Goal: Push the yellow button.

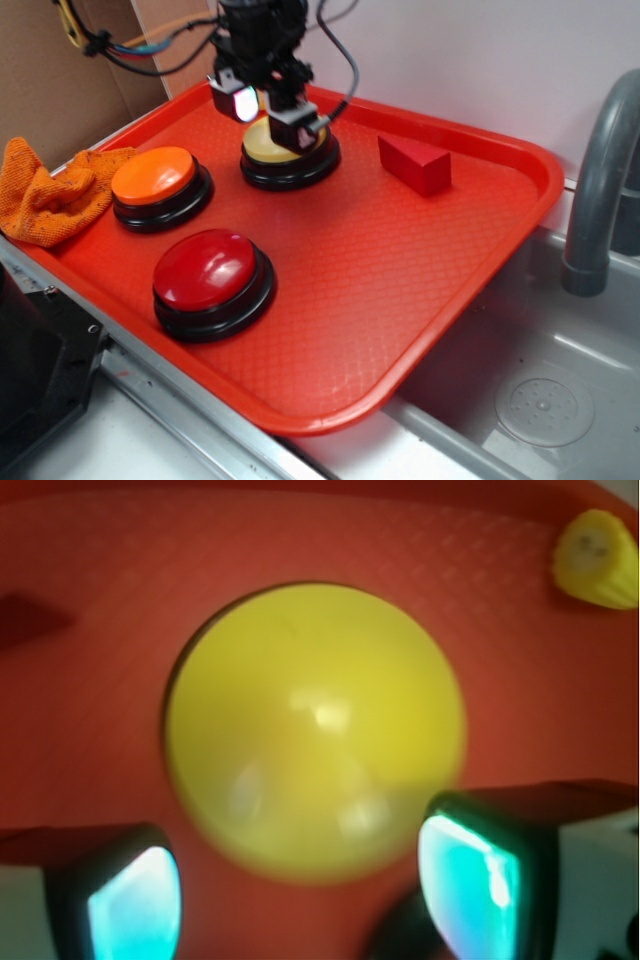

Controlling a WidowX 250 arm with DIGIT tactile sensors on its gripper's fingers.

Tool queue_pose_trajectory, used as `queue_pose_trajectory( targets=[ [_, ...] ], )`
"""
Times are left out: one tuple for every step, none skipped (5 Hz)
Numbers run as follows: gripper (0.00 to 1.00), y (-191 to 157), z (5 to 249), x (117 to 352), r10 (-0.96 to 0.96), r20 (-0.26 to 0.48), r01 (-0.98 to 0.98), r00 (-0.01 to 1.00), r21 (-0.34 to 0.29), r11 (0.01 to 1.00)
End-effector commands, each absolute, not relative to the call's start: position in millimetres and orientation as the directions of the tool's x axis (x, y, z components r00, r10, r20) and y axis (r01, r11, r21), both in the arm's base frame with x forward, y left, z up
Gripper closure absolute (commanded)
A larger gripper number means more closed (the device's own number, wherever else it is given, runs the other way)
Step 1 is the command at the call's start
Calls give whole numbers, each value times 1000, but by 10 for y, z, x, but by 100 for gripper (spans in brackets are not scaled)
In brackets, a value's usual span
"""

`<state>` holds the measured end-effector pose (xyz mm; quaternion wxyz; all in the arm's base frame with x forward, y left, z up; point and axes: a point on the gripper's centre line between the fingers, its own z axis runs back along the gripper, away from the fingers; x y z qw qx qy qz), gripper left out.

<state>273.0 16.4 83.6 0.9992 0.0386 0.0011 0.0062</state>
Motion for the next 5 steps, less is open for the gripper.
queue_pose_trajectory(
  targets=[
    [0, 302, 1324, 2746, 22, 58, -28, 998, 106, 994],
    [0, 308, 1388, 2736, 14, 59, -22, 998, 133, 991],
    [0, 306, 1478, 2705, 22, 66, -31, 998, 140, 990],
    [0, 304, 1540, 2673, 30, 82, -41, 996, 139, 989],
    [0, 315, 1614, 2652, 34, 102, -48, 994, 137, 989]
  ],
)
